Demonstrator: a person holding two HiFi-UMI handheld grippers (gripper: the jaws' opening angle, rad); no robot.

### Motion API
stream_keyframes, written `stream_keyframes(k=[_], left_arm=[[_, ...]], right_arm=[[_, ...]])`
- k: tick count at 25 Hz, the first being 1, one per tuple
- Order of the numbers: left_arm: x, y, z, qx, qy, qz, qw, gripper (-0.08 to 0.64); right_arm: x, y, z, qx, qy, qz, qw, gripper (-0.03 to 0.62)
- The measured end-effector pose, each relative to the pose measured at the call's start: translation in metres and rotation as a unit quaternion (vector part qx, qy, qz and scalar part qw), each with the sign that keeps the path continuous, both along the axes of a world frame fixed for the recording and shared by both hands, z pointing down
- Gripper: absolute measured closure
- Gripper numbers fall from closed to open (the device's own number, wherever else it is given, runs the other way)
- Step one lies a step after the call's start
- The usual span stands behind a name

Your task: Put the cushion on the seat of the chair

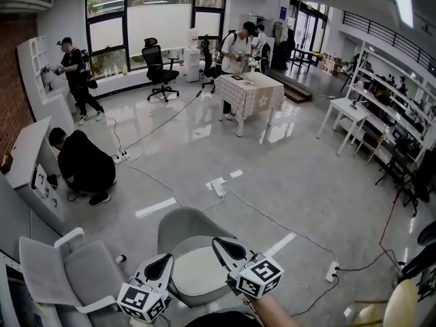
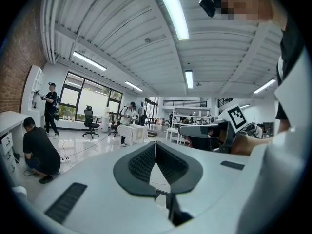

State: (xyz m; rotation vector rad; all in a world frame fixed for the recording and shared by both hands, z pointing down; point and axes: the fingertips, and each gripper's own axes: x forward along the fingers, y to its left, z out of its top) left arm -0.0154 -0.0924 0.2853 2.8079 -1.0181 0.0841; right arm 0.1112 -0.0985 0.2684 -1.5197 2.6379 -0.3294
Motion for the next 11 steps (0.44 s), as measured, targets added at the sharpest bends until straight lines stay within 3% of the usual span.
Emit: stream_keyframes(k=[11], left_arm=[[0.0012, 0.0009, 0.0053, -0.007, 0.004, -0.001, 1.0, 0.548]], right_arm=[[0.0094, 0.001, 0.0059, -0.005, 0.002, 0.014, 1.0, 0.584]])
